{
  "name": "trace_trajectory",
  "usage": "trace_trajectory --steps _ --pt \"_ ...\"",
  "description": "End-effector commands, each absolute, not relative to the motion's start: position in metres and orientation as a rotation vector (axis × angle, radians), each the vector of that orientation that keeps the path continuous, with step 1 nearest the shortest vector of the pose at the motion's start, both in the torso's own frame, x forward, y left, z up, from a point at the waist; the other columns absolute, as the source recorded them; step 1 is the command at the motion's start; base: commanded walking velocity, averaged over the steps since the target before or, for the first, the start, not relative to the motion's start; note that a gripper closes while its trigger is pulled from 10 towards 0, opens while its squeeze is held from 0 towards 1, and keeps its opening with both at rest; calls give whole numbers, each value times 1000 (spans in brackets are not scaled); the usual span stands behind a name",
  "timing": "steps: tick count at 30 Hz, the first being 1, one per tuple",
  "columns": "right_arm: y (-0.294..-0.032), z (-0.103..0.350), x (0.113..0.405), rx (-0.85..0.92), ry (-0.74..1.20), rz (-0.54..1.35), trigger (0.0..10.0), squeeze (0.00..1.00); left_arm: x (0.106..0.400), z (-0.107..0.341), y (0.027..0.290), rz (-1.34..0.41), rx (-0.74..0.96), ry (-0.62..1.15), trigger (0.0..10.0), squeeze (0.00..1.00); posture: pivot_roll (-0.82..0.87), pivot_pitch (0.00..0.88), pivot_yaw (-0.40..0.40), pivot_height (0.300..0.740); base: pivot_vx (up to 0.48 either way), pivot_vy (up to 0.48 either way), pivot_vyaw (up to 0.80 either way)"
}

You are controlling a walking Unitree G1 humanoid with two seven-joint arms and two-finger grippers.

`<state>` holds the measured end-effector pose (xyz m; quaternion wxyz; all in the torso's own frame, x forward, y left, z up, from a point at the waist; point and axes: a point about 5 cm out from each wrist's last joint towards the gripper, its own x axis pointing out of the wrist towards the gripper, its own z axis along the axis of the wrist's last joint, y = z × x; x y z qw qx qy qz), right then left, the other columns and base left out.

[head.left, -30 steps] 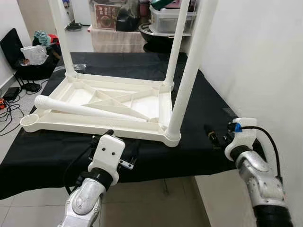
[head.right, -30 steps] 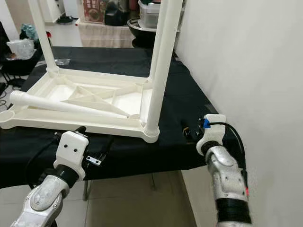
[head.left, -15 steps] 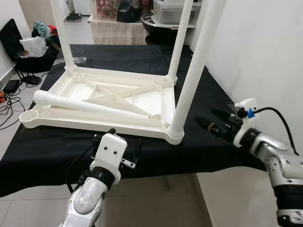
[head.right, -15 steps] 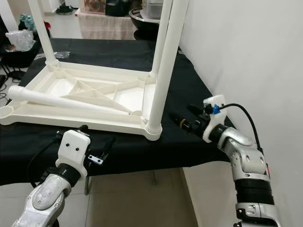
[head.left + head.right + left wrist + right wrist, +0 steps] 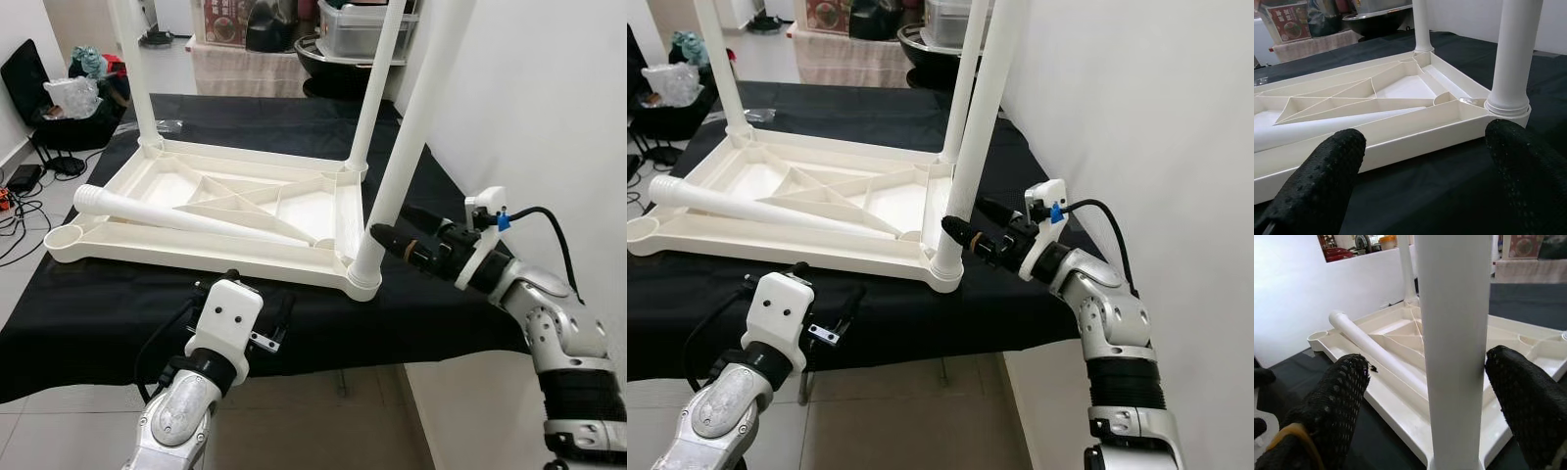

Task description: Building children table

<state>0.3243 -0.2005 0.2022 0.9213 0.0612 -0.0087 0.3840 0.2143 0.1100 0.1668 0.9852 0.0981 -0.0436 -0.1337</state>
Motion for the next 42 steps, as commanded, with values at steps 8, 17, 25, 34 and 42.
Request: trace_trajectory --steps 8,17,25,34,42 --pt "-185 205 337 141 -42 801 10000 0 212 168 109 -274 207 -89 10000 0 69 33 -121 740 0 0 0" --pt "-156 204 346 208 -47 911 10000 0 212 168 109 -269 207 -92 10000 0 76 24 -125 740 0 0 0" --pt "-151 204 349 210 -48 910 0 0 211 168 108 -267 207 -91 10000 0 75 23 -127 740 0 0 0" --pt "-160 194 368 135 -35 597 0 0 213 168 107 -269 205 -92 10000 0 70 27 -125 740 0 0 0" --pt "-194 174 377 42 67 -71 0 0 213 168 107 -267 206 -93 10000 0 71 31 -127 740 0 0 0"
